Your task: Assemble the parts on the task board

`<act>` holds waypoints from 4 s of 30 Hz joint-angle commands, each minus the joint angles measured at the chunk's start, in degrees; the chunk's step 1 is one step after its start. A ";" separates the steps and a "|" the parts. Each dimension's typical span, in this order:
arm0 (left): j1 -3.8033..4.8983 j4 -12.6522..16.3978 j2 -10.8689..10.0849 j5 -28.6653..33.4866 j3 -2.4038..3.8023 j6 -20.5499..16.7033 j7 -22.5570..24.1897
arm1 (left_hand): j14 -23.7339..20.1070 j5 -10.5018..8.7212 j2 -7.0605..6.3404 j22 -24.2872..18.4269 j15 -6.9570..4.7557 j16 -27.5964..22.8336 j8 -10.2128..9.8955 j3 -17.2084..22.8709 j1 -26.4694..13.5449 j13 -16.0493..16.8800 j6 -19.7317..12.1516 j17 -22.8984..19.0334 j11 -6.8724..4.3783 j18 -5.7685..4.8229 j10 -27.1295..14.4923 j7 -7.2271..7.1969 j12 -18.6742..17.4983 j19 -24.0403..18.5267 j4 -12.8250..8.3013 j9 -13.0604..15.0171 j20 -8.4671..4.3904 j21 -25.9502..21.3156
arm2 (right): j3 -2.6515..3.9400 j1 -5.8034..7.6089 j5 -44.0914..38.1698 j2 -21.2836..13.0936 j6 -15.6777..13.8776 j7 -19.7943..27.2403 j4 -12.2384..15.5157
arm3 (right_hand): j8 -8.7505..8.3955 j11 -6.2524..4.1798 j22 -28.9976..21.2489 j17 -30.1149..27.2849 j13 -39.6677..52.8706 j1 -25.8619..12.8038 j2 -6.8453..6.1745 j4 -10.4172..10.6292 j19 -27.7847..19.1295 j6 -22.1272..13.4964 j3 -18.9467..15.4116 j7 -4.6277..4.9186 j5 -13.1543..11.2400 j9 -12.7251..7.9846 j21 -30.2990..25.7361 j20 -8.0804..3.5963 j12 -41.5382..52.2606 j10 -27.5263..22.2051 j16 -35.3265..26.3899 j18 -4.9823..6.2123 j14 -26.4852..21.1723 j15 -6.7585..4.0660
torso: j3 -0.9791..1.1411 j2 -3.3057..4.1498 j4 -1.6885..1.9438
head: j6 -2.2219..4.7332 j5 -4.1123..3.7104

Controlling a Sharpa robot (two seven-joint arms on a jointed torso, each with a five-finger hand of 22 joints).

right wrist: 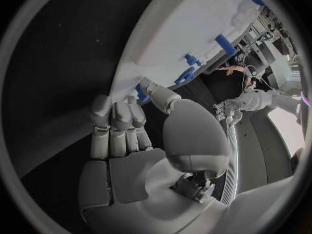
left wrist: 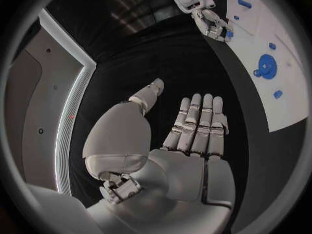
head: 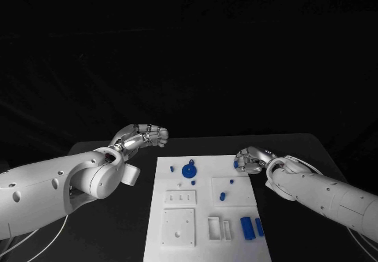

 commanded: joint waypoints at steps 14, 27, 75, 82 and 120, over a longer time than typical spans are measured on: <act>0.05 -0.03 0.00 -0.57 0.05 1.09 0.01 | 0.20 -0.15 0.11 1.29 0.02 0.09 -0.30 -0.02 -0.44 -0.07 0.29 -0.05 0.20 1.18 0.16 1.16 -0.16 0.25 -0.28 -0.09 0.08 -0.24 | -0.11 -0.18 0.08 0.70 0.45 0.20 0.10 | 1.61 -0.74 1.13 0.35 0.32 0.01 0.82 0.51 -0.05 2.66 2.73 -0.40 -0.51 0.57 0.23 0.29 0.53 0.46 -0.16 4.89 0.15 -0.75 | 0.06 -0.11 -0.08 | -0.40 0.72; 0.05 -0.18 0.01 -0.58 0.05 0.99 -0.12 | 0.15 -0.14 0.09 1.29 0.05 0.02 -0.39 0.03 -0.44 -0.10 0.22 -0.08 0.23 1.18 0.08 1.19 -0.23 0.23 -0.37 -0.14 0.09 -0.25 | -0.11 -0.18 -0.05 0.73 0.25 0.22 0.35 | 2.52 -0.65 1.13 0.55 0.39 -0.03 1.32 -0.42 -0.13 4.31 3.17 -0.29 -0.51 1.00 0.51 0.17 0.58 0.53 -0.13 4.89 0.14 -0.66 | 0.09 -0.12 -0.06 | -0.54 0.79; 0.16 -13.26 13.73 -18.35 -0.31 6.07 -29.01 | 21.48 -0.84 -0.82 1.25 -15.08 32.73 -0.31 -2.91 -6.90 13.16 12.48 15.92 -10.26 1.31 19.90 -3.70 16.99 18.29 0.72 0.73 -13.63 26.93 | -0.09 4.13 -11.82 0.25 0.40 -29.35 26.22 | 6.27 -2.30 0.78 0.79 1.68 -0.78 1.65 -2.34 0.31 11.70 5.66 -2.04 -0.14 4.51 0.85 -0.03 1.90 3.17 -0.62 4.89 0.47 -2.18 | -0.45 -4.98 -1.24 | -0.60 2.33; 0.14 -15.82 16.68 -19.37 -0.92 6.01 -31.54 | 18.75 -1.16 -2.23 0.54 -13.52 30.10 -1.46 -2.26 -10.48 12.73 11.08 13.86 -9.00 0.47 16.23 -2.70 14.59 15.21 4.96 0.52 -13.26 25.34 | -0.09 4.14 -14.01 2.39 -0.10 -31.53 27.75 | 6.14 -2.32 0.70 0.69 1.67 -0.83 1.35 -2.40 0.43 11.85 6.31 -2.07 -0.04 4.62 0.75 0.09 1.82 3.31 -0.77 4.89 0.57 -2.19 | -0.70 -6.11 -1.34 | -0.90 2.69; 0.06 -15.98 19.02 -22.51 -1.80 8.96 -34.44 | 18.89 -1.05 2.26 0.42 -12.83 28.38 -0.42 -3.13 -8.60 12.16 13.70 11.84 -9.18 0.53 18.57 -3.60 10.24 14.32 6.15 1.33 -12.51 24.44 | -0.20 3.98 -16.82 5.16 -0.95 -32.82 30.12 | 5.81 -2.41 0.57 0.53 1.92 -1.08 0.69 -2.28 0.82 12.26 7.72 -2.16 0.93 4.92 0.57 0.30 1.93 3.96 -1.02 4.89 0.80 -2.28 | -0.77 -6.32 -1.34 | -1.20 3.28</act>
